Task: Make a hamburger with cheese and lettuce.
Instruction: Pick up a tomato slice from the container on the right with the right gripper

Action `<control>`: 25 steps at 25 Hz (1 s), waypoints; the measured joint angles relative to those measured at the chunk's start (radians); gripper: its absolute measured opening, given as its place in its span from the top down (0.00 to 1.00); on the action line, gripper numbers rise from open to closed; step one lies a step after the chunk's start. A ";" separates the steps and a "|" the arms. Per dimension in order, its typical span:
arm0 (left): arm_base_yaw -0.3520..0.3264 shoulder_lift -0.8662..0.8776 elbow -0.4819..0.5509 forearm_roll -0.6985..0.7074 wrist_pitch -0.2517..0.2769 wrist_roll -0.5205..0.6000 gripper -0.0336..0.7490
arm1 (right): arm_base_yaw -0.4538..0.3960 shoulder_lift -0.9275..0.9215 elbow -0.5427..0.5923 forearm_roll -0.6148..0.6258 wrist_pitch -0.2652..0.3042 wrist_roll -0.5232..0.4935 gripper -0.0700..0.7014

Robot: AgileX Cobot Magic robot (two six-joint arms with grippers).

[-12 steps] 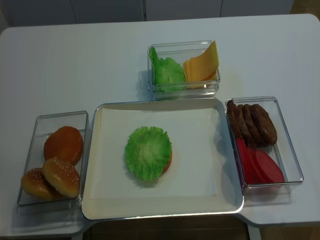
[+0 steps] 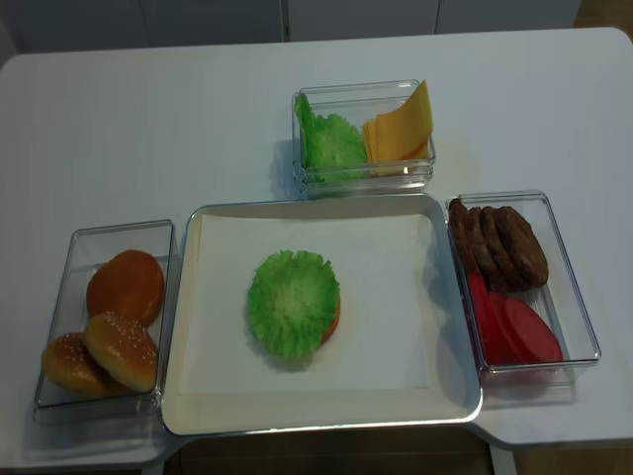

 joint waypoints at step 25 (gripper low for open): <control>0.000 0.000 0.000 0.000 0.000 0.000 0.44 | 0.000 0.000 0.000 0.000 0.000 0.000 0.45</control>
